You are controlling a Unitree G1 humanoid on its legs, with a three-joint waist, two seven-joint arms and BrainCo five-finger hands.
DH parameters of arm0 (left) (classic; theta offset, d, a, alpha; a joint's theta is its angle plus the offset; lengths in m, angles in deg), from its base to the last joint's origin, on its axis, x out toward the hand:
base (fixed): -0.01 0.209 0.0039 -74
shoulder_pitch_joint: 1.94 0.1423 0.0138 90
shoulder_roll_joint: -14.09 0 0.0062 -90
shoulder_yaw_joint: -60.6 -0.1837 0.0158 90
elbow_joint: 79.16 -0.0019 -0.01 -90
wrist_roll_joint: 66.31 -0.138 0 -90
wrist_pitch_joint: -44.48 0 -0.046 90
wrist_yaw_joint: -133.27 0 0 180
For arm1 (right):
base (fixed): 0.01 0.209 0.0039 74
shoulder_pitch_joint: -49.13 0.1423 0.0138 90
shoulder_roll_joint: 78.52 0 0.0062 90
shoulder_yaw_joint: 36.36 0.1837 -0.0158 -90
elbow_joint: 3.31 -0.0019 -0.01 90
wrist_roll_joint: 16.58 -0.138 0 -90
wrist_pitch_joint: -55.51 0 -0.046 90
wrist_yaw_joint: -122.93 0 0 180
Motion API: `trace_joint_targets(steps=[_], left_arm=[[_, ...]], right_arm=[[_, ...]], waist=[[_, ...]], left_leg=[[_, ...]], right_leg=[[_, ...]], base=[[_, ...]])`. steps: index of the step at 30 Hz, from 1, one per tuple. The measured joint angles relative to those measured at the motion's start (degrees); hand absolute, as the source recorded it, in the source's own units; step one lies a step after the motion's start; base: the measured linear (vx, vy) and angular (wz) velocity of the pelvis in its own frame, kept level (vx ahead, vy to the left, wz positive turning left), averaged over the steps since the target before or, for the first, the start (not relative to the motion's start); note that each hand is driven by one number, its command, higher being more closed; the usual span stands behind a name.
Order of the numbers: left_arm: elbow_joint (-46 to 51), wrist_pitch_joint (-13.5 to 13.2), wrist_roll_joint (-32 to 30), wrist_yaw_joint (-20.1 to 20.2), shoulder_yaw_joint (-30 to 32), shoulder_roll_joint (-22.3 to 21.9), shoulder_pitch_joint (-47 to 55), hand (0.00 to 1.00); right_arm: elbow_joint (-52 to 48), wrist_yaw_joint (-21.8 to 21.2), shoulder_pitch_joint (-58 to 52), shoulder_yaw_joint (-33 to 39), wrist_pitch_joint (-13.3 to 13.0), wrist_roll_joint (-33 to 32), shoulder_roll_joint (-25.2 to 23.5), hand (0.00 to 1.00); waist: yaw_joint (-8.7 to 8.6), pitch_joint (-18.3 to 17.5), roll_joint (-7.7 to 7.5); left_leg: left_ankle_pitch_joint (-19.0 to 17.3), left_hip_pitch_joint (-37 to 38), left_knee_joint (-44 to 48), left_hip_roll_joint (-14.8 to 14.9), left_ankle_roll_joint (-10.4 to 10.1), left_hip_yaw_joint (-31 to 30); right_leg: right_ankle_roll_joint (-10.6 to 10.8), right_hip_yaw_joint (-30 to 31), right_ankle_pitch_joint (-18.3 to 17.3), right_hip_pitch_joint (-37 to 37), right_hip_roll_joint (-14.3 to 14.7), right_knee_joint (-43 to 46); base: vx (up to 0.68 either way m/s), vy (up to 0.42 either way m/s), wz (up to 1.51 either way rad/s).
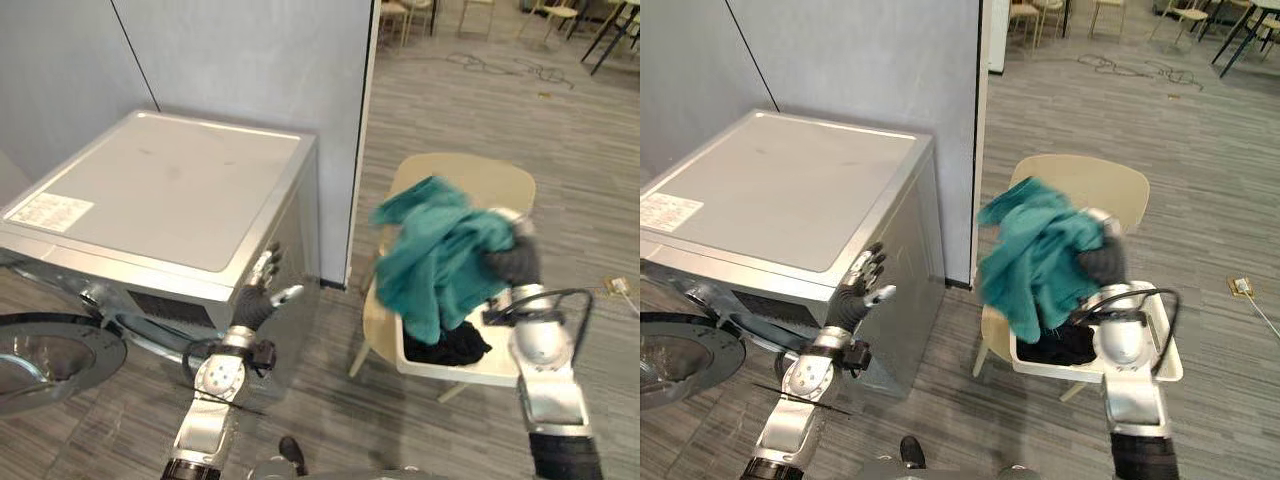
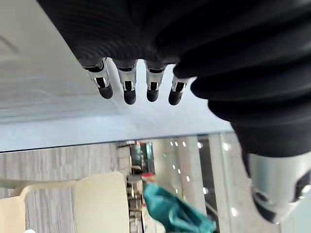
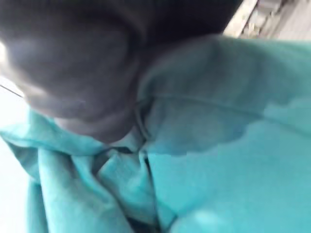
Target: Pick up the laundry basket with both hands and put the clothes into the washing machine.
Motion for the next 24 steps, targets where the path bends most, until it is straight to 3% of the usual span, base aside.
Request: trace_joint_targets(steps=[4, 8, 10, 16, 24], left_arm=[[0.01, -0.65, -4.39, 0.19, -8.12, 0.56, -5.69, 0.0], [0.01, -1.1, -5.9, 0.63, -12.45, 1.04, -9.59, 0.0], [-0.08, -1.08, -5.85, 1.73, -14.19, 1.64, -11.04, 0.0], [-4.66, -0.97, -5.35, 4.1, -19.81, 2.73, -15.76, 0.0], [-10.99, -0.81, -2.69, 4.06, -24.06, 3.73, -21.98, 0.0]], right_arm=[[-4.69, -3.03, -3.5, -3.83, -0.71, -4.17, -1.64, 1.0], [-6.18, -5.23, -5.6, -5.39, -1.57, -7.27, -1.62, 1.0], [-6.19, -5.29, -5.75, -5.76, -1.58, -8.69, -1.59, 1.0], [-6.21, -5.3, -5.8, -7.96, -1.46, -12.6, -1.37, 1.0], [-6.21, -4.06, -5.62, -9.33, -0.7, -13.46, -0.41, 1.0]], waist=[[-0.17, -0.35, -0.07], [-0.84, -2.13, 0.1], [-1.77, -2.51, 0.52], [-2.01, -4.37, 2.06], [-2.34, -5.06, 2.06]], left_leg=[[0.1, 3.24, -0.26, -0.77, 0.15, -0.26], [0.17, 5.41, -1.8, -1.14, 0.06, -0.26], [0.18, 6.31, -2.43, -1.35, -0.12, -0.28], [0.81, 7.75, -6.71, -2.26, -1.44, -0.45], [1.95, 8.24, -7.97, -2.85, -1.34, -0.91]], right_leg=[[0.17, 0.92, 0.36, 3.16, 0.01, -0.79], [0.26, 1.72, 0.24, 4.37, 0.05, -0.9], [0.29, 2.2, -0.14, 4.87, 0.0, -0.87], [0.58, 5.57, -0.45, 3.84, 0.53, -1.31], [0.74, 6.4, 0.28, 3.84, 0.85, -1.82]], base=[[0.02, 0.012, -0.06], [0.0, 0.002, -0.1], [-0.05, 0.021, -0.07], [-0.03, 0.019, -0.12], [0.05, 0.004, -0.01]])
